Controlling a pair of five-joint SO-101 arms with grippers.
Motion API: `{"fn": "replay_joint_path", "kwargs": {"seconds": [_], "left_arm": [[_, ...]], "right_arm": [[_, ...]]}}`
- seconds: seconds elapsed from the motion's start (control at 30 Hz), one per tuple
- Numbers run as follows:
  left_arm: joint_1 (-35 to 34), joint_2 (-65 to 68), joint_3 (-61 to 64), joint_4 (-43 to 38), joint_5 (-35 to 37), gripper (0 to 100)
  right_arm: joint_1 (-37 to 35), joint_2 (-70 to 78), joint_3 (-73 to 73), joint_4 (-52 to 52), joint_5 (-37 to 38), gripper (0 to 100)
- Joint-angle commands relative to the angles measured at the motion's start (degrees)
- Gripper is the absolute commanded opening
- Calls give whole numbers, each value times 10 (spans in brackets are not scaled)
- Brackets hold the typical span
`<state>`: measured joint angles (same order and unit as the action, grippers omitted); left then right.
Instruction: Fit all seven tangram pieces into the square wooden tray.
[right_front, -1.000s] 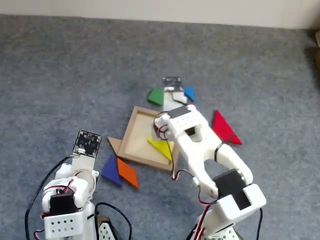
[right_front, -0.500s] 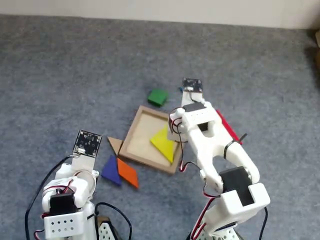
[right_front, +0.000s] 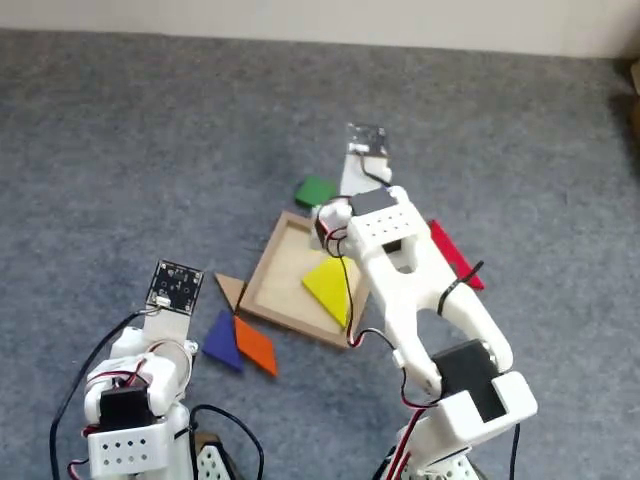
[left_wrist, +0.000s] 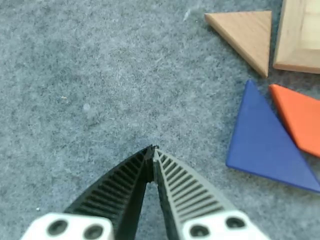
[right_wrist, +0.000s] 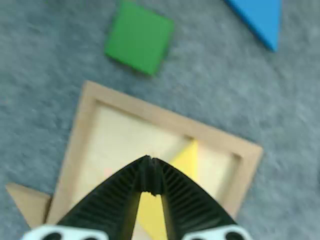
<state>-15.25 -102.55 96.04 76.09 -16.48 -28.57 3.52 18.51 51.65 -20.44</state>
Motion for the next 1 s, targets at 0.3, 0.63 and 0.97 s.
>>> {"fn": "replay_joint_path", "kwargs": {"seconds": [0.3,0.63,0.97], "left_arm": [[-9,-17,12,5,-5,5],[-9,-17,12,5,-5,5],[-9,-17,12,5,-5,5]], "right_arm": [[21,89,2,5,-5,12],[47,-14,0,95,106,12],[133,-109,-22,192,296,31]]}}
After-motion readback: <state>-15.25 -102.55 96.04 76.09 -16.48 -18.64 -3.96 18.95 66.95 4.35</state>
